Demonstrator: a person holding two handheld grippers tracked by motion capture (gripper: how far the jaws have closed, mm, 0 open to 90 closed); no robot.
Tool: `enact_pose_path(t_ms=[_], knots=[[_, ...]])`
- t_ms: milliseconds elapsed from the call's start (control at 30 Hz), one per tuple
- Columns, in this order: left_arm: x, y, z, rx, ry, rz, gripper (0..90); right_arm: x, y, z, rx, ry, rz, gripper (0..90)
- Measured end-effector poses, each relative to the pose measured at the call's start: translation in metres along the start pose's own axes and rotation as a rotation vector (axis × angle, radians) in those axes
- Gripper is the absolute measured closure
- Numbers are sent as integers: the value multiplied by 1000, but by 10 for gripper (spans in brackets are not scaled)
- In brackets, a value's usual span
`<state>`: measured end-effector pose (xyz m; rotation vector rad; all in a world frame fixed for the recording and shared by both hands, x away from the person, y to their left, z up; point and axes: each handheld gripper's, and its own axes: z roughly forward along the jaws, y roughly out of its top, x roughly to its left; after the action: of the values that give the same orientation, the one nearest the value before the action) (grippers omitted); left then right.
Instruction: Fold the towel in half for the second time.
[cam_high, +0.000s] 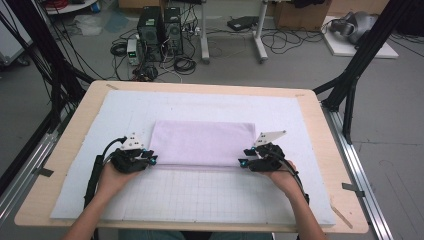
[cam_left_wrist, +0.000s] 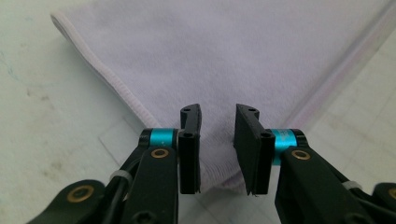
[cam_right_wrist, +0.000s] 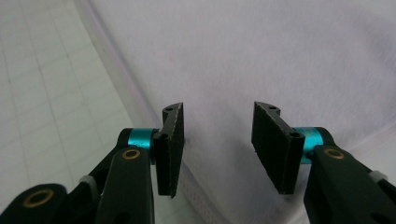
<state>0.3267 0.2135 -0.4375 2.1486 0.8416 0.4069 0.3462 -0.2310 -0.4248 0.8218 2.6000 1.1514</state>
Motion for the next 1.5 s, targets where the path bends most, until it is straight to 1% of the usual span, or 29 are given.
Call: enact_pose_path(t_ms=[33,100,133,167,200,233,267,300,333,400,467,500,600,633,667,733,767,833,867,900,933,967,1100,1200,1333,1400,1500], knots=[[0,-2,0,-5,-4,-9,716,1,-4,2,9,-7,1,537],[-1,-2,-1,-3,2,0,716,3,-11,5,21,-15,-3,547],[-2,-2,-1,2,6,12,713,3,-14,5,20,-20,-2,549],[-3,-3,-1,-1,9,15,710,4,-16,5,4,-25,0,551],[-2,-3,-1,3,5,16,707,5,-17,5,0,-29,5,553],[-1,-3,-1,1,2,11,704,6,-18,5,-9,-36,-4,553],[-1,-3,-1,-4,-4,-2,697,6,-19,5,-8,-38,-1,552],[0,-3,-2,-3,-9,-4,683,6,-19,4,-11,-39,2,547],[1,-2,-2,-5,-10,-10,665,7,-18,4,-16,-36,7,538],[1,-1,-5,-31,-15,-32,603,8,-16,3,-24,-35,9,494],[2,0,-9,-48,-17,-43,566,7,-12,0,-48,-37,19,457],[2,1,-10,-61,-18,-55,539,7,-10,-3,-68,-39,25,445],[1,3,-17,-89,-12,-69,455,7,-1,-9,-111,-54,49,351],[1,4,-19,-101,-9,-76,431,7,2,-11,-133,-58,60,326],[1,4,-21,-108,-6,-80,406,8,5,-13,-149,-57,72,300],[0,5,-26,-120,-5,-89,351,11,10,-17,-176,-72,73,264],[-1,5,-27,-130,-7,-96,332,12,12,-19,-192,-70,80,252],[-3,6,-32,-141,-6,-95,307,16,15,-22,-214,-75,88,215],[-4,6,-34,-147,-6,-92,299,17,15,-22,-221,-84,93,201],[-6,7,-36,-150,-7,-90,291,19,16,-22,-223,-79,101,185],[-8,7,-37,-150,-2,-84,285,20,16,-22,-220,-75,106,150],[-9,7,-39,-150,4,-77,277,22,16,-22,-213,-84,112,129],[-14,7,-45,-147,10,-55,264,30,14,-24,-212,-92,95,126],[-15,6,-50,-161,7,-67,260,33,11,-28,-214,-99,81,126],[-17,5,-56,-170,9,-63,260,35,5,-34,-220,-97,87,126],[-18,3,-57,-170,9,-58,260,35,1,-35,-223,-99,85,126],[-20,2,-58,-165,11,-52,261,34,-3,-38,-232,-100,95,126]])
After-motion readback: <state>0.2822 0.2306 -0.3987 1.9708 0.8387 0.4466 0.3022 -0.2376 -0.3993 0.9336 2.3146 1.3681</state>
